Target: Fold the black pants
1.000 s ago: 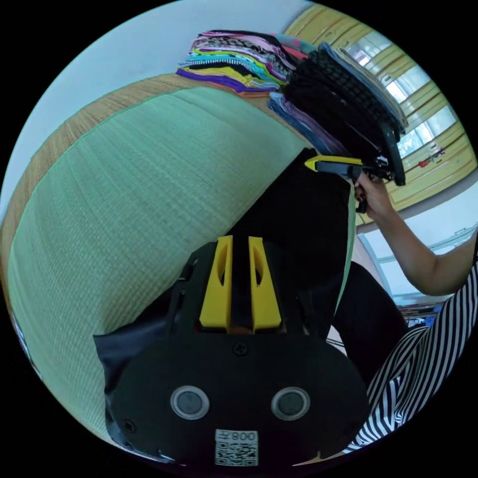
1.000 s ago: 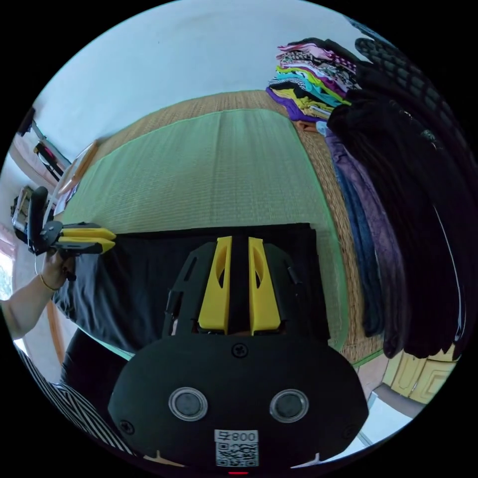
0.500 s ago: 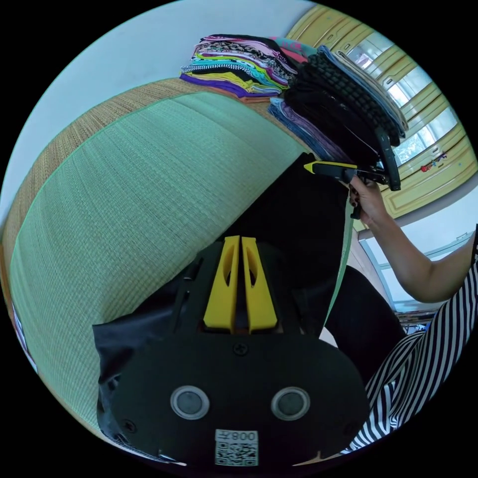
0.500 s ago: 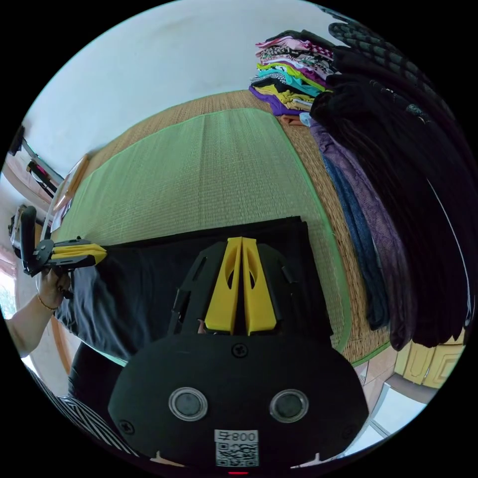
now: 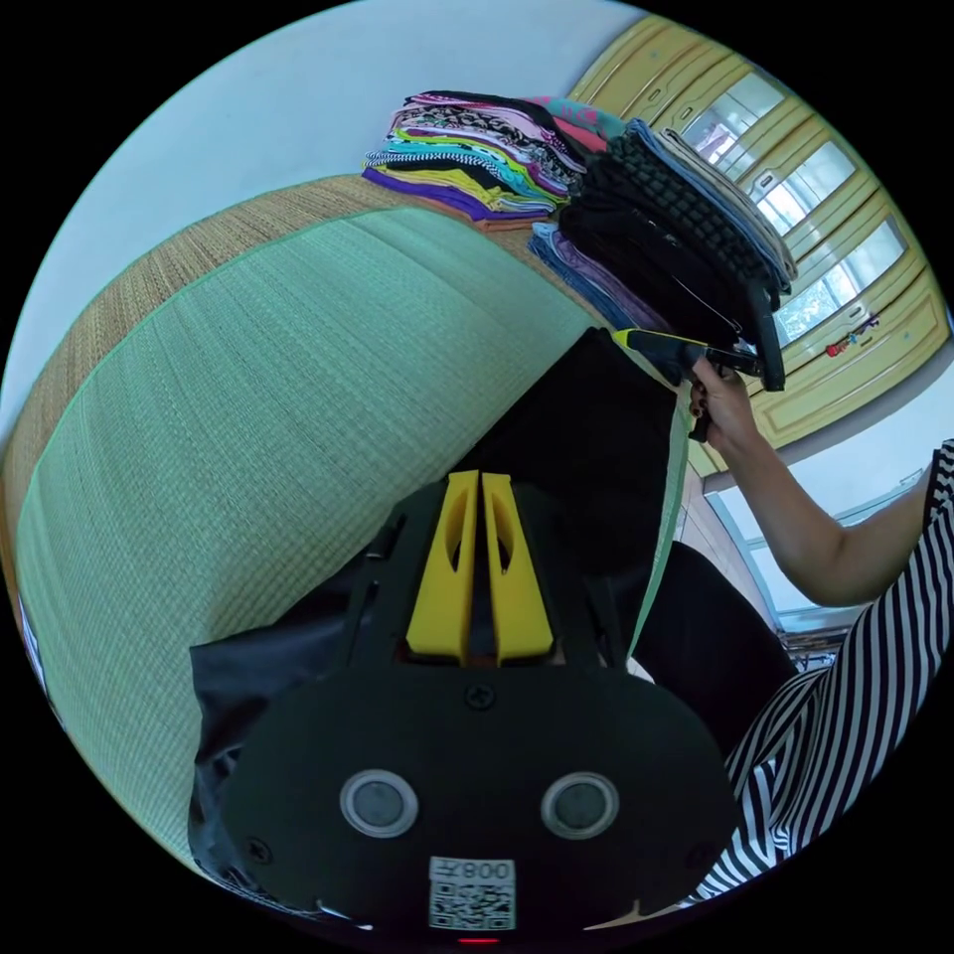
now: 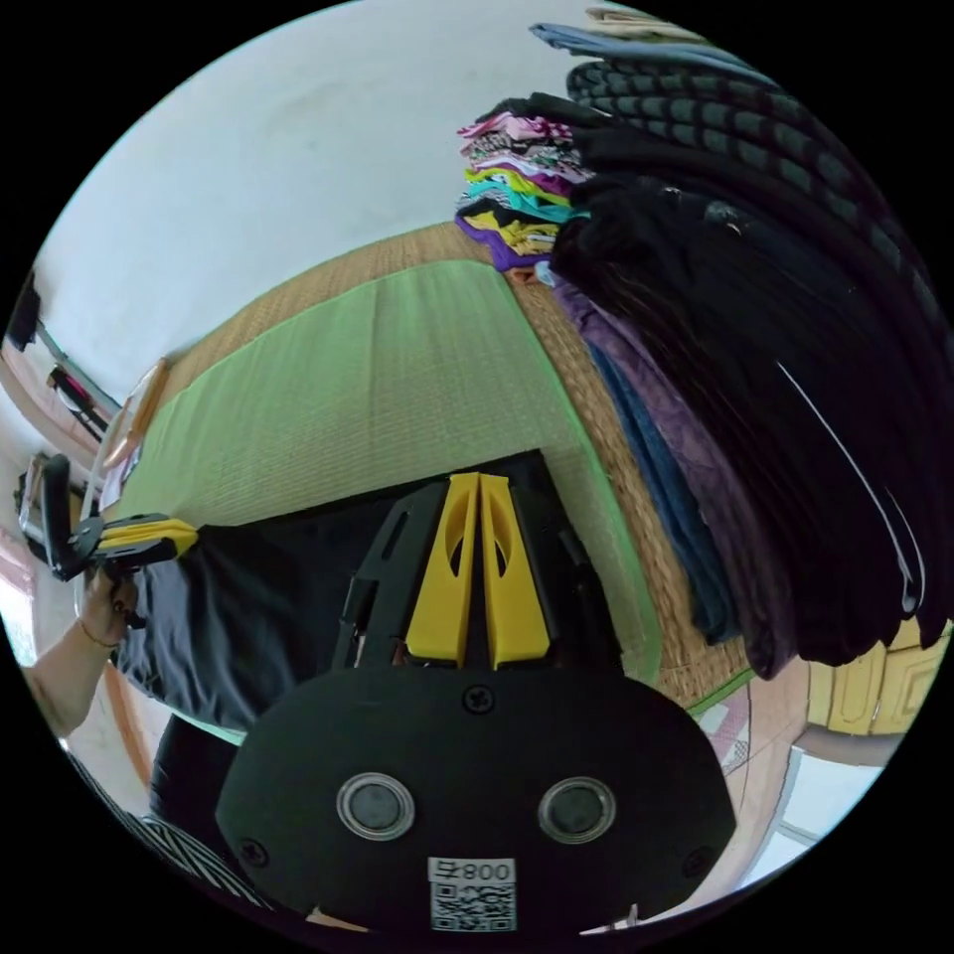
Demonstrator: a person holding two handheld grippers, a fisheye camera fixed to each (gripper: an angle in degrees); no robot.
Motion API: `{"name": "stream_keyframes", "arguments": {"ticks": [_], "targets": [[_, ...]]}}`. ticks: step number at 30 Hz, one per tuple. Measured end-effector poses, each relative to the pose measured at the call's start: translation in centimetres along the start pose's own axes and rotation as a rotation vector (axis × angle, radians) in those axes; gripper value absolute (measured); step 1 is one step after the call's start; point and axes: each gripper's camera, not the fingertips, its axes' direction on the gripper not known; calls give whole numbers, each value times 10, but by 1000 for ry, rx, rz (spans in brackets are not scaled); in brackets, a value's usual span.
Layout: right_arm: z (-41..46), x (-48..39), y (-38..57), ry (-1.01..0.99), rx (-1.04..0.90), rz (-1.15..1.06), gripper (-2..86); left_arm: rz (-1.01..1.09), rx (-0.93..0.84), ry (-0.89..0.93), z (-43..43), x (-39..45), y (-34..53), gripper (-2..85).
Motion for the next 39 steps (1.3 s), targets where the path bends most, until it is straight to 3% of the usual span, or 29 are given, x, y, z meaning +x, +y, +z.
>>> {"name": "stream_keyframes", "arguments": {"ticks": [5,16,27,36,39], "targets": [[11,15,-6,44,-26,10,66,-6,-9,5,5,4,-6,5],[24,18,-5,79,-53,0,12,-12,-14,5,9,14,-20,4],[-39,15,3,85,110,-11,6,-35,47,33,2,24,-34,5],[40,22,-28,108,-82,-40,8,-94,-20,-3,33,26,-55,6],[47,28,-26,92,-66,-40,8,-92,-37,-26,40,33,-63,6]]}}
